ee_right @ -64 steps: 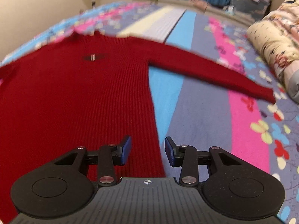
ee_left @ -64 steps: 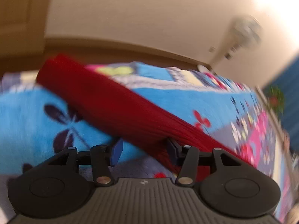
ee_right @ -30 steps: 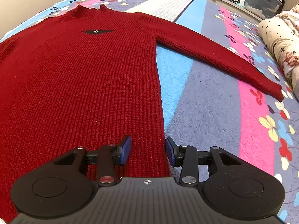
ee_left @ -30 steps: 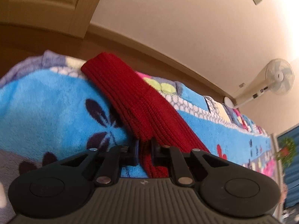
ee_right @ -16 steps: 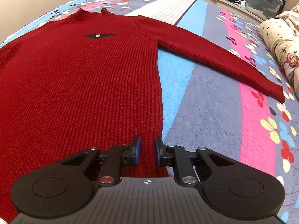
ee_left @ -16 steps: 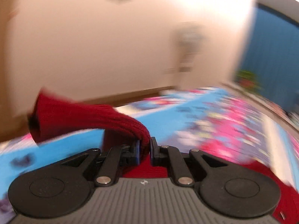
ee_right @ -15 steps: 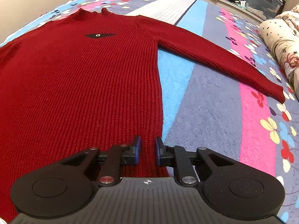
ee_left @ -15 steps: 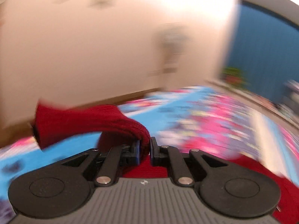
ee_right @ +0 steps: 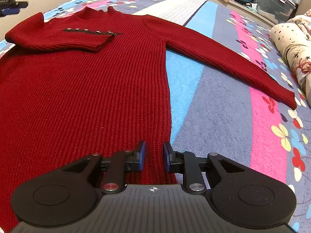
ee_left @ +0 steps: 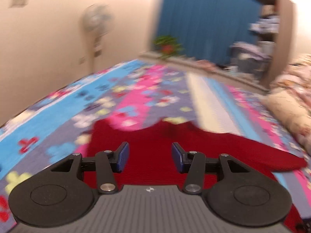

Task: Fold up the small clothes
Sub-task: 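Fold the held sleeve across the sweater body with the left gripper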

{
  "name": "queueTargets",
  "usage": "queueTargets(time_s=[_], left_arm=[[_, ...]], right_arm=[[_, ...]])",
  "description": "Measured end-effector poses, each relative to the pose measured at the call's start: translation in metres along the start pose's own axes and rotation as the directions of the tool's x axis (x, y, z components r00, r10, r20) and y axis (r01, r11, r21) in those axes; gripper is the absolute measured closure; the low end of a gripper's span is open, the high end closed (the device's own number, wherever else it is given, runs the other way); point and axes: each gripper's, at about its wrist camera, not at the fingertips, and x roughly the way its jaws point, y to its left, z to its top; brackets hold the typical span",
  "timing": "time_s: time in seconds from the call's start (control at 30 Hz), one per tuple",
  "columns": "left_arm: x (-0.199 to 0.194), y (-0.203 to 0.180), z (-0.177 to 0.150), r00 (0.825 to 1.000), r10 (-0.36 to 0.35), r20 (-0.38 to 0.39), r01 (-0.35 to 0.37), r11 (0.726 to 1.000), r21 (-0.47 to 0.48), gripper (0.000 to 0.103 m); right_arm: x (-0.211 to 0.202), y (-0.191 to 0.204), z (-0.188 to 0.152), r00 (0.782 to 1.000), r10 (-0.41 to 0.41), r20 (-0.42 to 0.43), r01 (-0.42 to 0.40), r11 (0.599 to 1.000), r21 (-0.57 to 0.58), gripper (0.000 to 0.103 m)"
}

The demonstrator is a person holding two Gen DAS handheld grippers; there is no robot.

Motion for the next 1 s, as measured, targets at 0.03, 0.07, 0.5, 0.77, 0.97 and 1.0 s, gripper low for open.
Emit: queueTargets(time_s=[0.03, 0.07, 0.5, 0.77, 0.97, 1.0], left_arm=[[0.003, 0.012, -0.001, 0.999, 0.040, -0.036, -0.041, 0.999, -0.024, 0.052], [0.011, 0.021, -0.002, 0.993, 0.073, -0.090, -0.078, 0.996, -0.046, 0.052], [0.040, 0.042, -0.017, 0.942, 0.163, -0.294, -0.173, 0.985, -0.008, 0.050], [0.032, 0.044, -0.009, 0.949, 0.190, -0.254, -0.204, 0.978, -0.031, 0.050], [0.022, 0.056, -0.001, 0.954, 0.191, -0.230, -0.208, 0.977, -0.052, 0.050], [0.020, 0.060, 0.001, 0.955, 0.190, -0.227, -0.208, 0.976, -0.058, 0.050]], right_arm=[[0.000, 0.000, 0.000, 1.000, -0.002, 0.000, 0.002, 1.000, -0.003, 0.080], [0.001, 0.001, 0.000, 1.000, -0.003, 0.000, 0.003, 1.000, -0.006, 0.080], [0.003, 0.004, 0.000, 1.000, -0.016, 0.002, 0.016, 1.000, -0.012, 0.079], [-0.007, -0.003, -0.002, 0.995, -0.016, 0.100, 0.009, 0.998, 0.066, 0.088], [-0.033, -0.002, -0.004, 0.955, 0.002, 0.296, -0.033, 0.994, 0.101, 0.097], [-0.036, -0.004, -0.004, 0.947, 0.012, 0.320, -0.048, 0.993, 0.104, 0.098]])
